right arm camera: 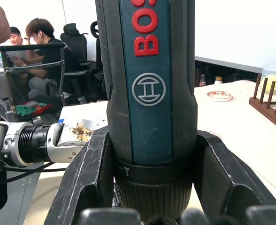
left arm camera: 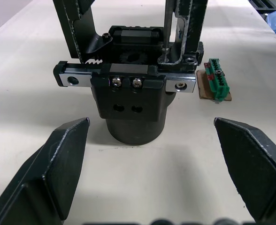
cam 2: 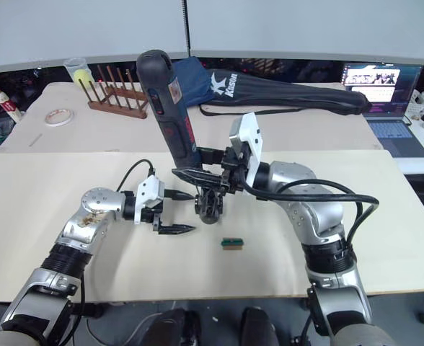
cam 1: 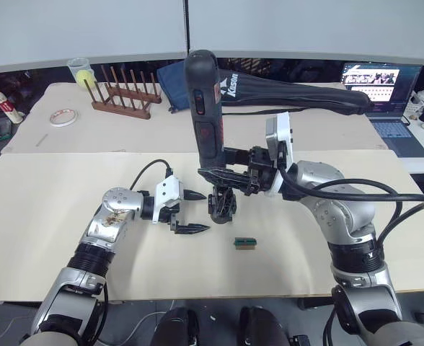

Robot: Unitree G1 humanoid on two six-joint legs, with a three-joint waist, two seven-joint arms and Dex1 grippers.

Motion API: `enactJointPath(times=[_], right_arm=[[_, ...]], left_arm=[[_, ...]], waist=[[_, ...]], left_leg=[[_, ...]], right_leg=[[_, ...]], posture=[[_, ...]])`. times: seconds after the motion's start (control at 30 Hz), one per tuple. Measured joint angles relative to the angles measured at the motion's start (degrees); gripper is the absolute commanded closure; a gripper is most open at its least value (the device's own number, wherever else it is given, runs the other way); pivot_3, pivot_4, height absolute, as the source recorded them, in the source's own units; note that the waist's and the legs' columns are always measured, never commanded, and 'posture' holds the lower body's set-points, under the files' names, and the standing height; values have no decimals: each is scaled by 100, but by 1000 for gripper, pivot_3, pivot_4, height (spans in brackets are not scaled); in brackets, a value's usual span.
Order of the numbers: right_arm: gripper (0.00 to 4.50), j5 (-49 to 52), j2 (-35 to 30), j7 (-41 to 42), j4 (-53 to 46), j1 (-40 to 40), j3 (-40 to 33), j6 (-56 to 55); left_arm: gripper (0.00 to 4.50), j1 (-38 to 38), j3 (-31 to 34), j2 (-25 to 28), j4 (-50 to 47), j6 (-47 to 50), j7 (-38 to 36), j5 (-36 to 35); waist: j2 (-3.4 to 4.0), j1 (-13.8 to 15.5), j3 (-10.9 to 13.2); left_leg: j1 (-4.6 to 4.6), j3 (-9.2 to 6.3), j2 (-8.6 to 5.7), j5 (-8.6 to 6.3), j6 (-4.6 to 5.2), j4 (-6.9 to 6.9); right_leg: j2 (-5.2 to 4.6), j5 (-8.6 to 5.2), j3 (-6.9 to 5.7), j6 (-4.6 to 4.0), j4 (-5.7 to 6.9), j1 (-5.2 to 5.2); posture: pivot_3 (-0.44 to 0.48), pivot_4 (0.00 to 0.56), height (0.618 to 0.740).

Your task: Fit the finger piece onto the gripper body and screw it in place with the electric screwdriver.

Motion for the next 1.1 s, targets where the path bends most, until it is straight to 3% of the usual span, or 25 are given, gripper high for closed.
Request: enactJointPath(times=[0.47, 0.7, 0.8, 0.9, 1.1], right_arm=[[2554, 2, -27, 9, -1, 74, -6, -70], [2554, 5, -43, -11, -31, 90, -7, -70], [2554, 7, -60, -11, -42, 92, -7, -70], [2554, 22, -92, 0, -59, 100, -13, -70], [2554, 52, -210, 223, -33, 205, -23, -168]], left_arm=[[0, -553, -166, -887, 1197, -413, 407, 538], [0, -597, -218, -1084, 1639, -666, 482, 649], [821, -608, -217, -1132, 1726, -730, 468, 646], [2150, -609, -216, -1156, 1752, -744, 446, 645], [2141, -650, -219, -1162, 1879, -871, 420, 660]], waist=[[-1, 3, 0], [-1, 2, 0], [-1, 2, 0], [-1, 2, 0], [-2, 0, 0]], left_leg=[[1, -2, -4, -1, 2, 1], [1, -4, -2, -1, 3, 1], [1, -4, -2, -3, 6, 2], [1, -5, -2, -3, 6, 2], [7, -6, -1, -6, 10, 2]], right_leg=[[0, 0, -1, 1, -1, 4], [-1, 0, -1, 0, -1, 4], [-3, 0, -1, 0, -1, 4], [-3, 1, -2, 0, -1, 4], [-4, 1, -2, 0, -2, 10]], posture=[[0, 150, 740], [0, 150, 740], [0, 150, 740], [0, 150, 740], [0, 150, 740]])
